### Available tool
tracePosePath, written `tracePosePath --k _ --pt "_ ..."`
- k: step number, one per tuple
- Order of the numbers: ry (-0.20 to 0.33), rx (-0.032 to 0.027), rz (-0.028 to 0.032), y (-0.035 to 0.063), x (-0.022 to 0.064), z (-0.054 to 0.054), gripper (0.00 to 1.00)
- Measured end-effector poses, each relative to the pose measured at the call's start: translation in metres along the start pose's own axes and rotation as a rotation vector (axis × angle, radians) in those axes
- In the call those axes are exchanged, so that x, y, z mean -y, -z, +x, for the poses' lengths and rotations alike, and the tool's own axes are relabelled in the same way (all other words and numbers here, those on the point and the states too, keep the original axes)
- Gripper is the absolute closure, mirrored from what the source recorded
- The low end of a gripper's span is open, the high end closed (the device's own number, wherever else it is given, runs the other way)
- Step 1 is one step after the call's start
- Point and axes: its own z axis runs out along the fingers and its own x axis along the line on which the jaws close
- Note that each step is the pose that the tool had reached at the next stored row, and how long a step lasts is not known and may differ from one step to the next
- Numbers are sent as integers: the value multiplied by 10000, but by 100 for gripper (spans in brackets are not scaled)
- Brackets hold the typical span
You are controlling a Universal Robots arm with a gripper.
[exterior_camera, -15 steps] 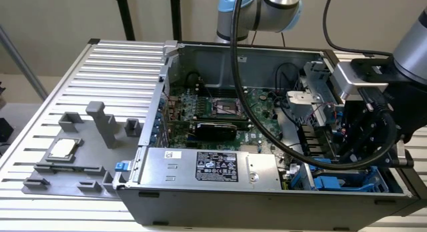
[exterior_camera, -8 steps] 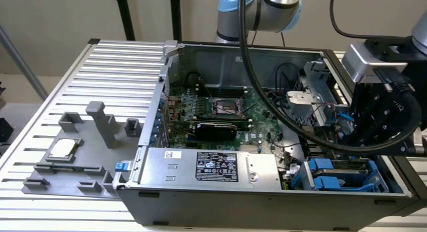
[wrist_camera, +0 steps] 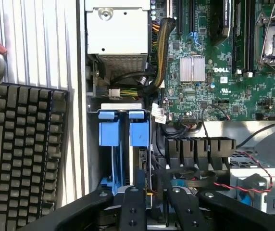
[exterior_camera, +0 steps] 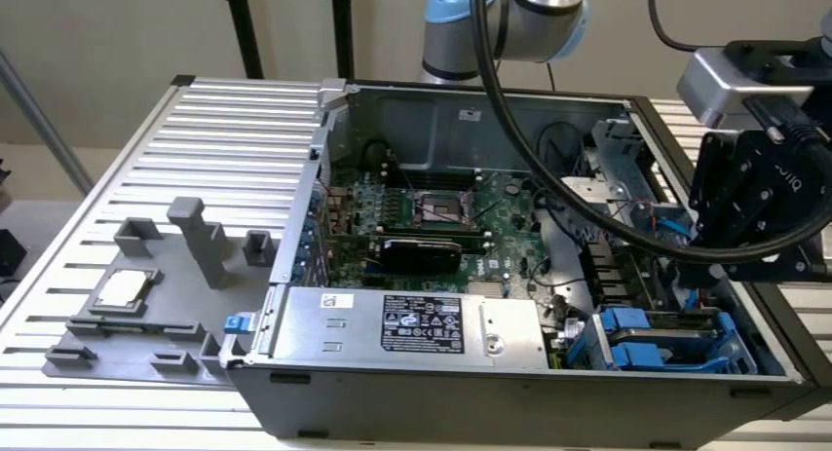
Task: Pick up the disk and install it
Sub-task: 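Insert the first disk wire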
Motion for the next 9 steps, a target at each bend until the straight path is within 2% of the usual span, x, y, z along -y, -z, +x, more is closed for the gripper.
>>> tracePosePath --k 6,7,9 --pt "-9 -9 1 -2 -8 -130 0" --pt "-10 -32 2 -3 -8 -134 0" --pt "-12 -149 7 -8 -8 -134 0"
